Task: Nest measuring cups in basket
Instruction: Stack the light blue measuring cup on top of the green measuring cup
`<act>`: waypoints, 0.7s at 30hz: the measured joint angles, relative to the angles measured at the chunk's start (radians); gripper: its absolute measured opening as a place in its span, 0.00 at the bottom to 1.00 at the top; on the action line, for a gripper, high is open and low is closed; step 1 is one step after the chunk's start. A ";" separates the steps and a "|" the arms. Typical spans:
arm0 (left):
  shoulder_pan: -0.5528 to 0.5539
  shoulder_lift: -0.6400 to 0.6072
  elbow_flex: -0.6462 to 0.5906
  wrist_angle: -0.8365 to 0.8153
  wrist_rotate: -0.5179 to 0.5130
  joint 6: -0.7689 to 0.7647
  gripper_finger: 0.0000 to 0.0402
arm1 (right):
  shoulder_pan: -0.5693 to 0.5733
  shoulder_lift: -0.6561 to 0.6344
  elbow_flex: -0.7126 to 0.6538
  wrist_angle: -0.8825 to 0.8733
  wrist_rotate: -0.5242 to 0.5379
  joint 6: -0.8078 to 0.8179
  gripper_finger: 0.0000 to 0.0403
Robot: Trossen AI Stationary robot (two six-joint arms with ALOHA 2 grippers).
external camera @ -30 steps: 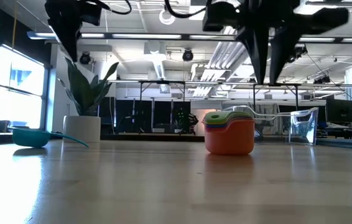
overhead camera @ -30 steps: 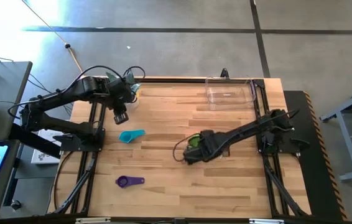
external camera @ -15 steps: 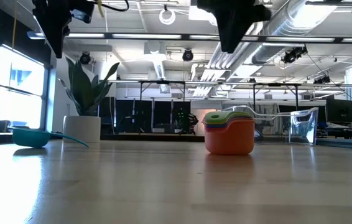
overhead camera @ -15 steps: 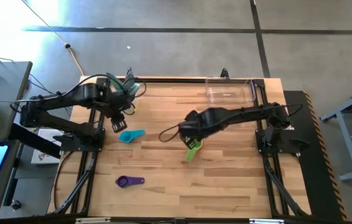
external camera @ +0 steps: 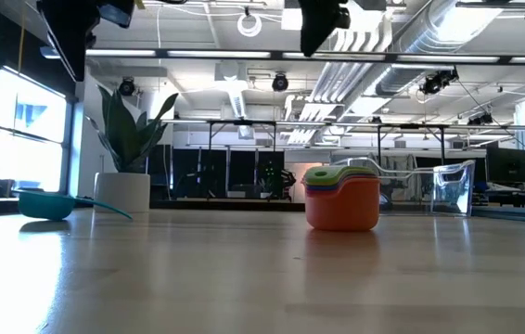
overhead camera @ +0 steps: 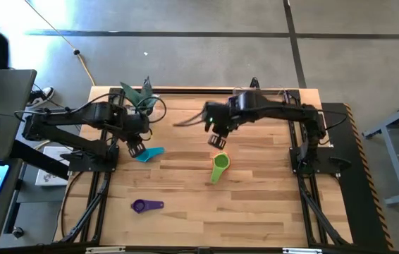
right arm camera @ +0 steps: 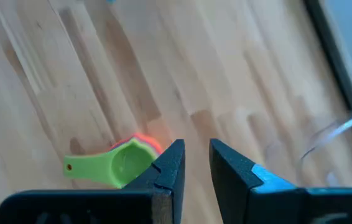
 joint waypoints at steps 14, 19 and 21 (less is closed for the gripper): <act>-0.013 0.011 -0.330 0.261 0.002 -0.154 0.29 | -0.124 0.000 0.171 -0.045 -0.006 -0.175 0.16; -0.013 0.047 -0.387 0.280 -0.006 -0.151 0.29 | -0.148 0.000 0.167 -0.078 -0.008 -0.175 0.16; -0.014 0.063 -0.406 0.285 -0.010 -0.131 0.29 | -0.154 0.002 0.167 -0.079 -0.008 -0.172 0.16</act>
